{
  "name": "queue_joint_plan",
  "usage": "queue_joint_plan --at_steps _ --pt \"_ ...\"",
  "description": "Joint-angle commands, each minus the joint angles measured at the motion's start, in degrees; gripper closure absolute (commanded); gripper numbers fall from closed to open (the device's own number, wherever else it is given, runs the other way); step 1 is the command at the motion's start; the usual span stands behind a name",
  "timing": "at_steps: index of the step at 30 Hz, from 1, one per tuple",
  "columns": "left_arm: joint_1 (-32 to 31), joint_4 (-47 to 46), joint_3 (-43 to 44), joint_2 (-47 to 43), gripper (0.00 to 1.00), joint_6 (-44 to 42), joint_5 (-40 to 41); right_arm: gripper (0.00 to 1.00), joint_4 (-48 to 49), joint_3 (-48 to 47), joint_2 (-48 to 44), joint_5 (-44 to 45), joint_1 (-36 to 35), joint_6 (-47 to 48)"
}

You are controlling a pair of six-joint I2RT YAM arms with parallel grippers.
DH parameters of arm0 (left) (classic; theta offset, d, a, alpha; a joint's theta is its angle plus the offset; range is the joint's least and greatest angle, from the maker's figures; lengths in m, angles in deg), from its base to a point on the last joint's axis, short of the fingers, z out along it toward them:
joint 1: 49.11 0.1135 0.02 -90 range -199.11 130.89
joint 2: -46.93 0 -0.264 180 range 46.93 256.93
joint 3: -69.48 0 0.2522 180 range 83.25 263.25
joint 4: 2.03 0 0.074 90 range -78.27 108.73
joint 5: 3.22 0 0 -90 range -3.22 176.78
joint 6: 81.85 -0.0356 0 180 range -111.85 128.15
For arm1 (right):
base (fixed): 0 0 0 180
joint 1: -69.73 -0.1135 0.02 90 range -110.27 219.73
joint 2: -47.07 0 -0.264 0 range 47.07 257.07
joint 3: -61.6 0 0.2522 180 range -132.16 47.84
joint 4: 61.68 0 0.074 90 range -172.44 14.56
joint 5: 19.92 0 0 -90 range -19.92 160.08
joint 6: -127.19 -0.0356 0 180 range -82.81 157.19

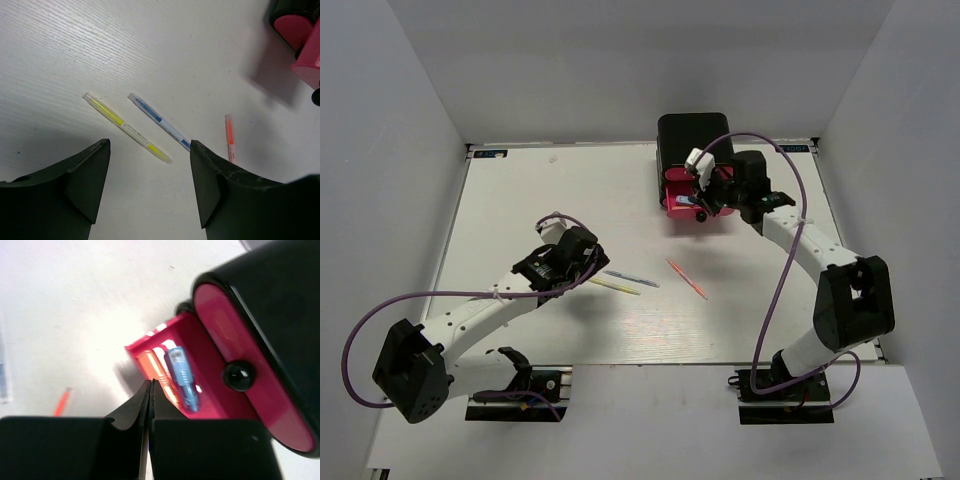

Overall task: Sort the stationery into containers
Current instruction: Place the stationery in the drawer, then close the drawer in the storage box.

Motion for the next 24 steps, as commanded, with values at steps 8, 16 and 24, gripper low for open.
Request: queue_joint_plan --at_steps 8,16,24 --pt "0.17 -1.26 -0.35 -0.41 0.25 -0.39 -0.06 1.0 -15.92 1.96 0.83 -15.86 4.21 7.62" --pt "0.17 -1.79 0.18 1.17 0.25 -1.44 -0.06 1.0 -9.87 -0.13 7.32 -6.02 3.77 9.13" --pt "0.17 -1.26 0.18 1.17 0.25 -1.44 -0.06 1.0 -1.6 -3.4 12.26 0.31 3.51 7.37"
